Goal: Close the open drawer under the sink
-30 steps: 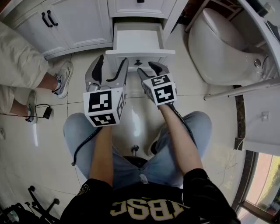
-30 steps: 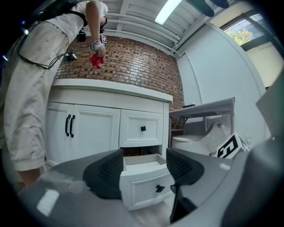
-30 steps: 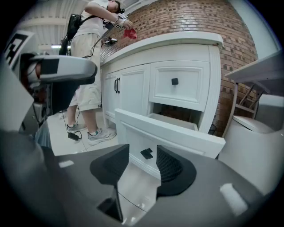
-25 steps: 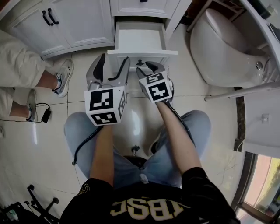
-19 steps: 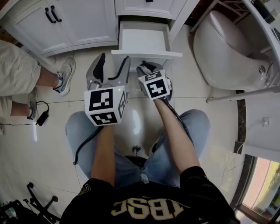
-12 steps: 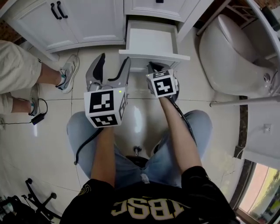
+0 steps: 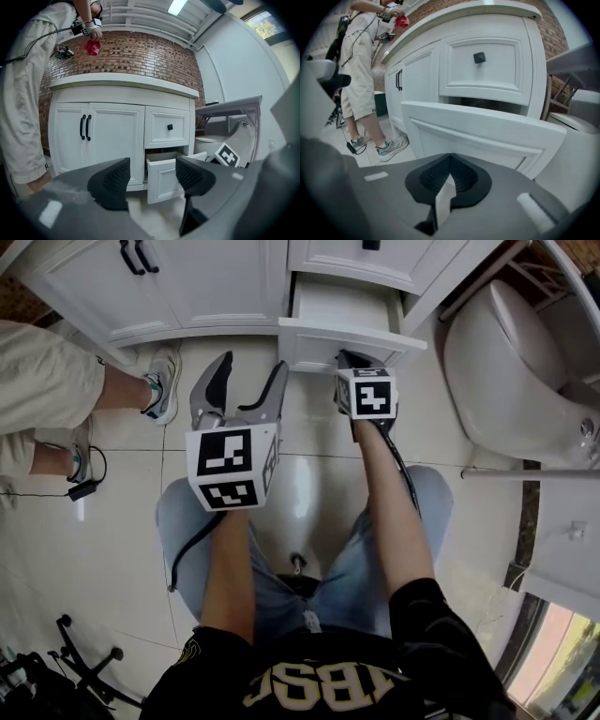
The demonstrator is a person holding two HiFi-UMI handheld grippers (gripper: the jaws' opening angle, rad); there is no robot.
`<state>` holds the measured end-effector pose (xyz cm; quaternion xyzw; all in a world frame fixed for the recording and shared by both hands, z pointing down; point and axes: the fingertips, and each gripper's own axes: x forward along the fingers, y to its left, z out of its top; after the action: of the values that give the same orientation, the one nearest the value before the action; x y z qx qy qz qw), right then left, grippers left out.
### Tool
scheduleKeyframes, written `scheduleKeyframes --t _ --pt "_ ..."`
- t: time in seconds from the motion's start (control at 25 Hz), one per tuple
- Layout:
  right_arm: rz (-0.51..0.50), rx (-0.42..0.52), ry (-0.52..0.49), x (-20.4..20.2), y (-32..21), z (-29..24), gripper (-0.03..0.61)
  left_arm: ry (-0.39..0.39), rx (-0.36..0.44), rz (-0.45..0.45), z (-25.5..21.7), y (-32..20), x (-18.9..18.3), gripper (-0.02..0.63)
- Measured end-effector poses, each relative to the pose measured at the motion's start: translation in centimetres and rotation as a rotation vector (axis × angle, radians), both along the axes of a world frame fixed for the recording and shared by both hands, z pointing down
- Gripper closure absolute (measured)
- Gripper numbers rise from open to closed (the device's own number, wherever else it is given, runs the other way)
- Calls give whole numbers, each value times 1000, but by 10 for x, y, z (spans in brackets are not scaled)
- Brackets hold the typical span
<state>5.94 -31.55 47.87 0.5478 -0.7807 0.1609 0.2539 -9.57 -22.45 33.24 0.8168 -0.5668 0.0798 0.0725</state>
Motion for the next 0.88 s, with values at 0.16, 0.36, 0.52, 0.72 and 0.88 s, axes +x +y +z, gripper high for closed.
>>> scheduleKeyframes --t 0.16,0.36,0.52,0.72,0.88 --pt "34 -29 -65 -3 -26 4 571 -30 3 13 -5 0 -13 308" --pt "-32 -4 -11 7 -72 2 571 -77 35 112 -20 -22 -24 308" --pt "-74 121 29 9 -111 -2 571 17 43 92 -20 -44 -31 308" --pt "-28 195 46 10 -134 -10 571 12 26 169 -6 -55 -5 308" --pt "54 216 120 8 -135 -10 569 15 -9 188 9 -66 6 308"
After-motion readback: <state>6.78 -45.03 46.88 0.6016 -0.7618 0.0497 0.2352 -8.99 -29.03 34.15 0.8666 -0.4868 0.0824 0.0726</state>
